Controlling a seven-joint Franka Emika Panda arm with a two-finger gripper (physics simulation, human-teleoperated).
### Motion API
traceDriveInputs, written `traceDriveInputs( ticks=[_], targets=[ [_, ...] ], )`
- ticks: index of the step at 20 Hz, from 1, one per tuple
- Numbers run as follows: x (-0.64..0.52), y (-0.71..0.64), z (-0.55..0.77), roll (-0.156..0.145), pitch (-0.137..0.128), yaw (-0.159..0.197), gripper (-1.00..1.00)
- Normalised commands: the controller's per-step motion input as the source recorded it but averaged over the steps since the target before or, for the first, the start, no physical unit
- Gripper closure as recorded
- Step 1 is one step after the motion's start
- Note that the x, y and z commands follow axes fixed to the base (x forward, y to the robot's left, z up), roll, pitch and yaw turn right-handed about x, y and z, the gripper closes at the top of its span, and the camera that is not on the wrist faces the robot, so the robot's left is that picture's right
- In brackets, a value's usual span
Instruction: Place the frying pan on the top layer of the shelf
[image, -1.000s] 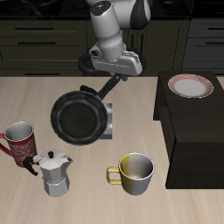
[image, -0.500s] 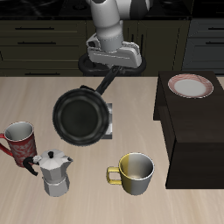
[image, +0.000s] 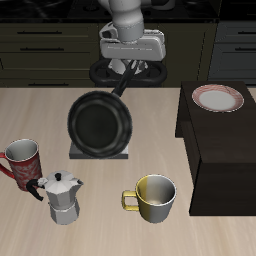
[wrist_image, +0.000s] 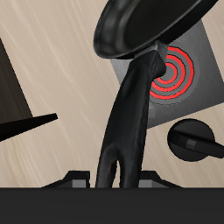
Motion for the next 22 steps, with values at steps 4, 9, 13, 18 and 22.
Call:
traceDriveInputs(
  ticks=[4, 9, 13, 18, 22],
  targets=[
    [-0.08, 0.01, 0.35, -0.023, -0.040, 0.064, 1.00],
    [-0.04, 0.06, 0.18, 0.004, -0.024, 0.091, 1.00],
    [0.07, -0.02, 0.03, -0.009, -0.007, 0.114, 1.00],
    [0.09, 0.02, 0.02, 0.018, -0.015, 0.174, 1.00],
    [0.06, -0.05, 0.08, -0.030, -0.025, 0.104, 1.00]
  ],
)
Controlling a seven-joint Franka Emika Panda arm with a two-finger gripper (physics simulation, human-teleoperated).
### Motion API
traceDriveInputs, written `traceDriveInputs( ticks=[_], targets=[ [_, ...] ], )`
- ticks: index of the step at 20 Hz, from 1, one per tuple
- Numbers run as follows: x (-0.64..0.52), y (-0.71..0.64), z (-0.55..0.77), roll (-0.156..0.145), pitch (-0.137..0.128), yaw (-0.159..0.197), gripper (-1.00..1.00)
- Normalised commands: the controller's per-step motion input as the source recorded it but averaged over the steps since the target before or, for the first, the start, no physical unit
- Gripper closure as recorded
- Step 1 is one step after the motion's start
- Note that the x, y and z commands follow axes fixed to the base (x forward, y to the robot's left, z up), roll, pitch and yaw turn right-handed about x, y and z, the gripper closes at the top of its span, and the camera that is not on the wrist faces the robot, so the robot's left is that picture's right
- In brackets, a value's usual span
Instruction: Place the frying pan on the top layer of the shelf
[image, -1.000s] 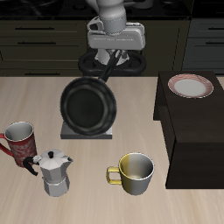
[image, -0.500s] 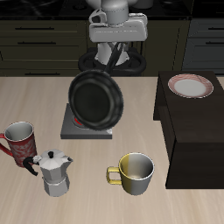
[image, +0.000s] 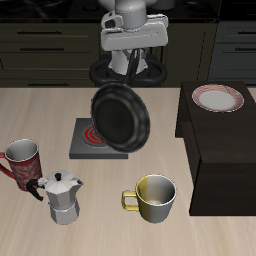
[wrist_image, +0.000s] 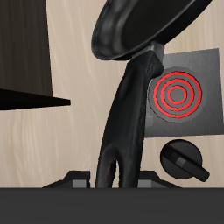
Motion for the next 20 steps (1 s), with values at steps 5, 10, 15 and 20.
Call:
traceDriveInputs(
  ticks=[5, 10, 15, 20],
  targets=[
    [-0.01, 0.00, -0.01, -0.002, -0.033, 0.117, 1.00],
    [-0.02, -0.07, 0.01, -0.014, -0.034, 0.097, 1.00],
    [-0.03, -0.08, 0.02, -0.011, -0.049, 0.089, 1.00],
    [-0.04, -0.17, 0.13, -0.013, -0.053, 0.065, 1.00]
  ],
)
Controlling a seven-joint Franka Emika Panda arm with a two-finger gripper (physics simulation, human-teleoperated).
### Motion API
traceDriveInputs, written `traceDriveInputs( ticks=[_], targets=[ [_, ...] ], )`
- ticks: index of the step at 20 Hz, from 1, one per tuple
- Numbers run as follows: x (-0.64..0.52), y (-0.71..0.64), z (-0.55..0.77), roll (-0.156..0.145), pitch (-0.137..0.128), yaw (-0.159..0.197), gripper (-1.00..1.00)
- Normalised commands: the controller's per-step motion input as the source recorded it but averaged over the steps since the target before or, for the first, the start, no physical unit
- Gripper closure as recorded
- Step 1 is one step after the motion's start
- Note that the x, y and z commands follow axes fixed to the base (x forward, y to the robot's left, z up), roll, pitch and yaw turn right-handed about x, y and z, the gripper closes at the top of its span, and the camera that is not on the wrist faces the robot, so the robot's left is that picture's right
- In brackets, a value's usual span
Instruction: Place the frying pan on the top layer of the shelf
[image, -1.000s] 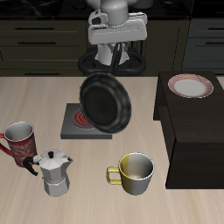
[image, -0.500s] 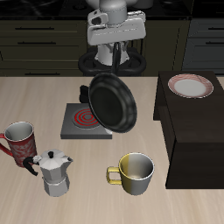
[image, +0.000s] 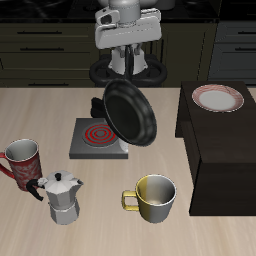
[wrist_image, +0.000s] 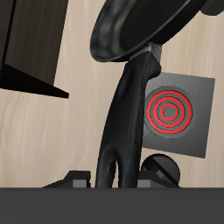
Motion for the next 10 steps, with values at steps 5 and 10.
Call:
traceDriveInputs(
  ticks=[5, 10],
  targets=[
    [-0.07, -0.06, 0.10, -0.010, -0.044, 0.075, 1.00],
    [-0.04, -0.09, 0.13, -0.011, -0.028, 0.032, 1.00]
  ],
)
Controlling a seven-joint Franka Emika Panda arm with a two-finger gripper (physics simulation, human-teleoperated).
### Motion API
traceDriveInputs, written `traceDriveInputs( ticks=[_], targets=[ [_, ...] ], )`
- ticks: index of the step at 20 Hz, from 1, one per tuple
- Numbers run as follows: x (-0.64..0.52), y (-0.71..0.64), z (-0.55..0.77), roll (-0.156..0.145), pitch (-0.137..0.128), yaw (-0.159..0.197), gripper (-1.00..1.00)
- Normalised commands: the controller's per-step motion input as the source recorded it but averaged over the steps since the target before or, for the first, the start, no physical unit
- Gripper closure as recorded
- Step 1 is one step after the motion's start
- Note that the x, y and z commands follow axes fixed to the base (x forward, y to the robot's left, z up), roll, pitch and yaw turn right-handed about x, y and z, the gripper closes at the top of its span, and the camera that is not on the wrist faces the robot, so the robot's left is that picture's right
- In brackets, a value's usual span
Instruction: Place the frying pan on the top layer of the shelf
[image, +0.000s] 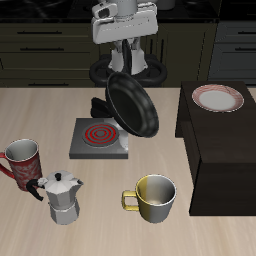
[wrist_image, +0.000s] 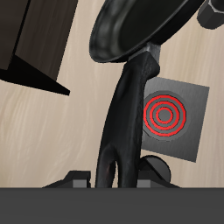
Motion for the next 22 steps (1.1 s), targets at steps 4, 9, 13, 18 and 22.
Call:
traceDriveInputs(
  ticks=[4, 9, 13, 18, 22],
  targets=[
    [-0.03, -0.09, 0.10, 0.003, -0.024, 0.032, 1.00],
    [0.01, -0.01, 0.12, 0.010, -0.028, 0.011, 1.00],
    [0.07, 0.08, 0.04, 0.032, -0.018, 0.053, 1.00],
    [0.10, 0.05, -0.01, 0.039, -0.005, 0.041, 1.00],
    [0.08, 0.01, 0.01, 0.032, -0.006, 0.040, 1.00]
  ],
)
